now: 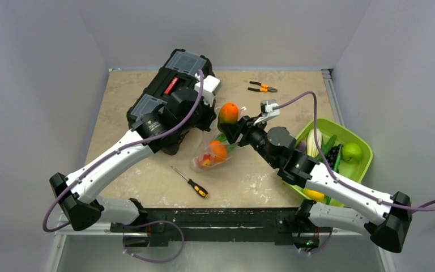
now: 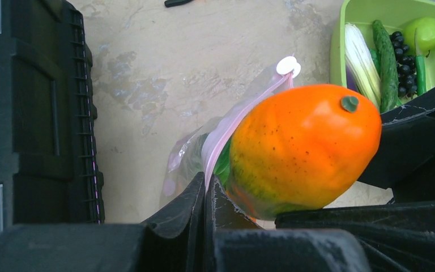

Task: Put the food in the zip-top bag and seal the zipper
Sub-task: Place the fake fruit in the zipper food storage bag, then pick up the fake fruit from the bin.

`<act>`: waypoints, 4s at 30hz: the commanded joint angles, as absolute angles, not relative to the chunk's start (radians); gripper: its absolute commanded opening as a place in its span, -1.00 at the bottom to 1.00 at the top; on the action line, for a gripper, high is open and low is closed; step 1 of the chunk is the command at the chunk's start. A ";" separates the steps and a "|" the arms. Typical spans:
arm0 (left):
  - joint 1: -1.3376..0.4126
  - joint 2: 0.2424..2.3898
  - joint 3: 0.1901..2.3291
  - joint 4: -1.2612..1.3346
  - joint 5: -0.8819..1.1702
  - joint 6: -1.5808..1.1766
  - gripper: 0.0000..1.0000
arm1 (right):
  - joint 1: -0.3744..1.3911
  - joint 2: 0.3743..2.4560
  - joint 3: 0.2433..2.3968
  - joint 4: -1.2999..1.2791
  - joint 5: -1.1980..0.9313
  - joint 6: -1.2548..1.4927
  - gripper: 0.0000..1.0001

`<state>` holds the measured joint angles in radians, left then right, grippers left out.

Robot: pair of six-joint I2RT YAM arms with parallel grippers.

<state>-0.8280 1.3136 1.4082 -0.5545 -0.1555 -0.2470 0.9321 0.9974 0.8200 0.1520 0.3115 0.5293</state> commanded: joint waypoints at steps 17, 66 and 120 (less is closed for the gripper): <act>-0.828 1.279 1.433 -0.510 -0.140 -0.256 -1.00 | 0.936 0.997 0.975 -0.130 0.406 0.534 0.53; -0.830 1.315 1.437 -0.514 -0.129 -0.258 -1.00 | -0.477 1.025 0.687 -0.312 0.509 0.836 0.80; -0.828 1.304 1.443 -0.521 -0.124 -0.258 -1.00 | -0.632 1.207 0.605 -0.091 0.350 0.753 -0.76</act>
